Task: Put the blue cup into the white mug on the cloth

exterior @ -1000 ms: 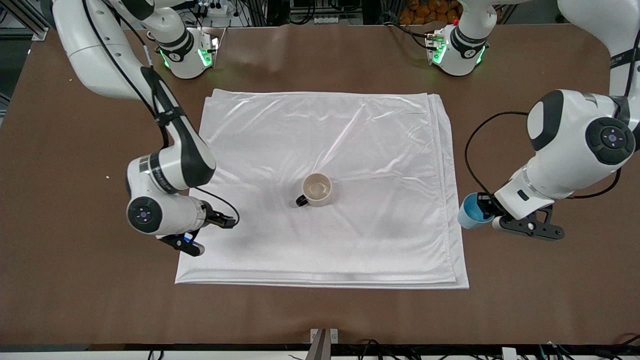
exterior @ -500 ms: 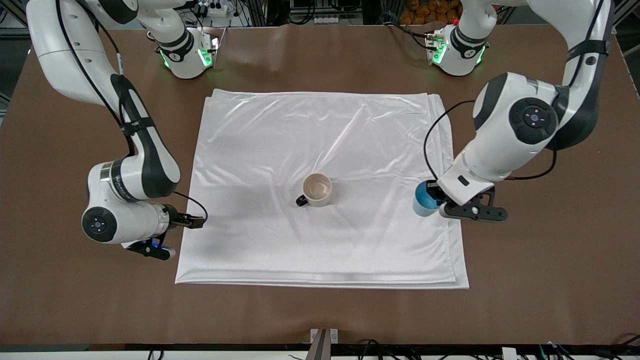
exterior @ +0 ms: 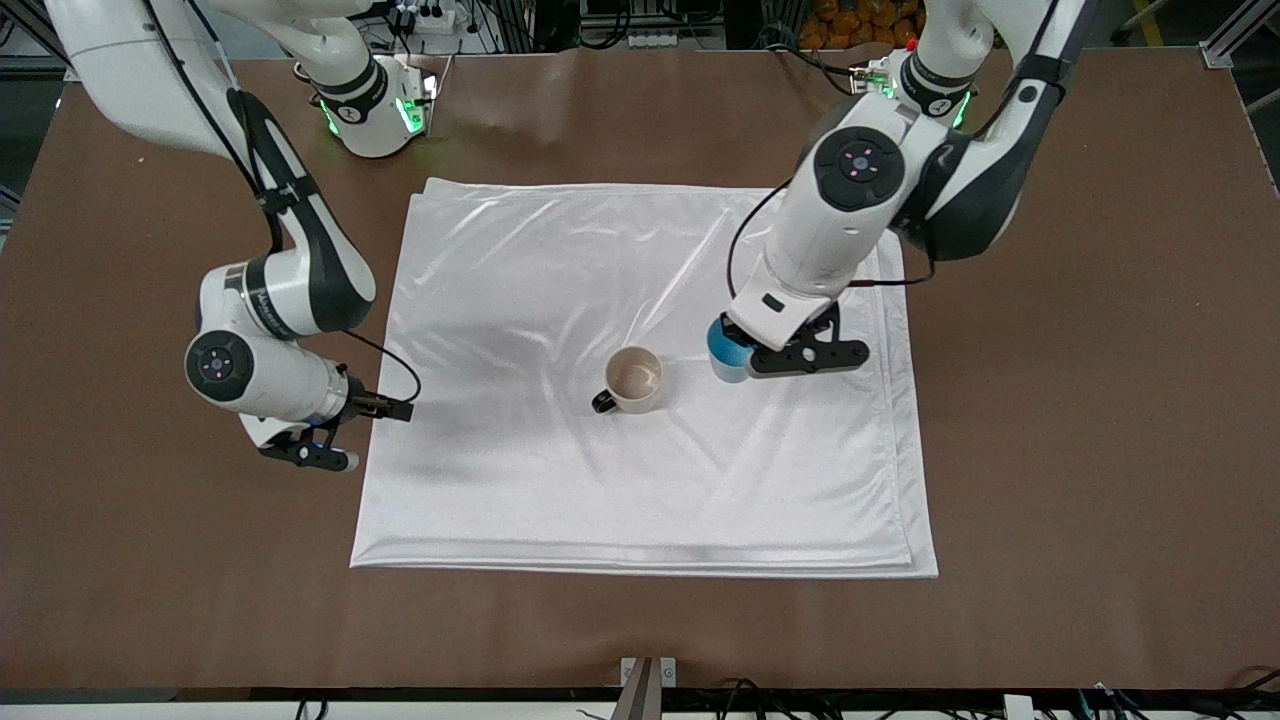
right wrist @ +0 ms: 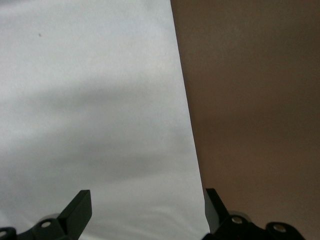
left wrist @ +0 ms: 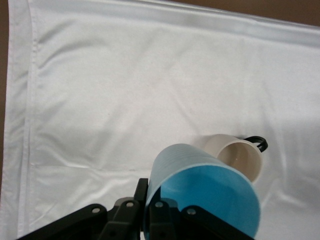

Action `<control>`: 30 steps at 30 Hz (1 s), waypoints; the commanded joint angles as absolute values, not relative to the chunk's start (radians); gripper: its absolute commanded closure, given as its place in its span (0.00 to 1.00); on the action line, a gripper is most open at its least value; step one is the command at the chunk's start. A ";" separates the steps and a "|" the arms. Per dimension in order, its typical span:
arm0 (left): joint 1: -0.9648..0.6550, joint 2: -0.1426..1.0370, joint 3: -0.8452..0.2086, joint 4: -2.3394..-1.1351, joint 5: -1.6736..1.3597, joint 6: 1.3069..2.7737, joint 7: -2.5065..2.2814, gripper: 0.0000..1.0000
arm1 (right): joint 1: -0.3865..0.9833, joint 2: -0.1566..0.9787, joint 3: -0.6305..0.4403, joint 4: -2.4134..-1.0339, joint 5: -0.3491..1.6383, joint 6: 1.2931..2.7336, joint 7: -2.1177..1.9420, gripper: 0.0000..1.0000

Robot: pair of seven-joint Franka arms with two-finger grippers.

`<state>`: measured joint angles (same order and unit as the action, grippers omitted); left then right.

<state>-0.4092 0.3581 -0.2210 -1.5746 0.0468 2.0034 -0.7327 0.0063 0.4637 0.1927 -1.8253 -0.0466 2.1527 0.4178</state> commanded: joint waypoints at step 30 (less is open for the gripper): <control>-0.634 0.603 -0.201 -1.511 0.150 2.215 -1.002 1.00 | -0.025 0.098 0.193 -1.715 -0.054 1.625 0.268 0.00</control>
